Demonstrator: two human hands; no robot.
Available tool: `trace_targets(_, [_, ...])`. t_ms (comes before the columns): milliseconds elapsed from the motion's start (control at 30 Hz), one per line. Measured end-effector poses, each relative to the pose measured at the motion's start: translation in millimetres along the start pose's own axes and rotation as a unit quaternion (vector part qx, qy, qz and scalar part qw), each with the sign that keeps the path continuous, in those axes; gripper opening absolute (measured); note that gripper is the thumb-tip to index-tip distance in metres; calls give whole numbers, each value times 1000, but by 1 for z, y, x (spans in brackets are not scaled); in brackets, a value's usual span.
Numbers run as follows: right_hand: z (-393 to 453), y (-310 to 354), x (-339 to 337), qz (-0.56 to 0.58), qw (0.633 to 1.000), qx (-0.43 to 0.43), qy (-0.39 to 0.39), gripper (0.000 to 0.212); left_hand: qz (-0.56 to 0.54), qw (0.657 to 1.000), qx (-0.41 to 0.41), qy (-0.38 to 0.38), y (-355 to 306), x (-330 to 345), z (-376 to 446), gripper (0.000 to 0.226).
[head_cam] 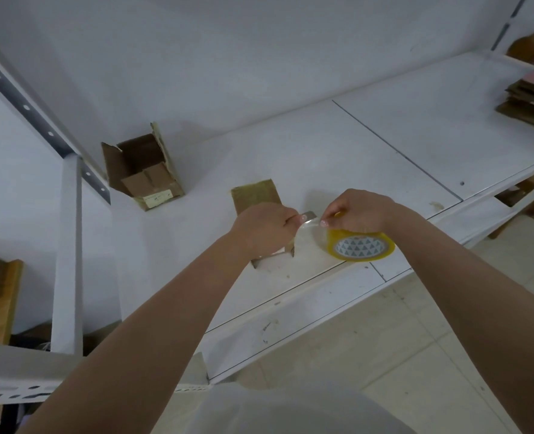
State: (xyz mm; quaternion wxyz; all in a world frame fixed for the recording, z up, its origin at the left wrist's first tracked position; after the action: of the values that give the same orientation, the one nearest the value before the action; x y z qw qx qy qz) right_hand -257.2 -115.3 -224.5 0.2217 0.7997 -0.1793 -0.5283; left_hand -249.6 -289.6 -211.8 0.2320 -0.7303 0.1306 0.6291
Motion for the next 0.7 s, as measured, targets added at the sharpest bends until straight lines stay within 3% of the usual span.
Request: trace_targets(700, [-1, 2, 5, 55, 995, -2, -79, 15, 168, 981, -41, 81, -10, 14, 11, 46])
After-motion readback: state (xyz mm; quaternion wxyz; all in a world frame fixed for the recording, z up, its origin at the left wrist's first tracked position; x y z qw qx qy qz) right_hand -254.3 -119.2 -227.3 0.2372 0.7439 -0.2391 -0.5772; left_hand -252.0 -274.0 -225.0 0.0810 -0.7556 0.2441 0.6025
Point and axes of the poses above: each hand's wrist, its own z-axis towards the middle knuckle, its own x-axis out of the palm, y = z × x, the point moved 5 cm from there along z, towards the middle knuckle, and after that the axes turned 11 degrees about z, right-handed, at the moved point
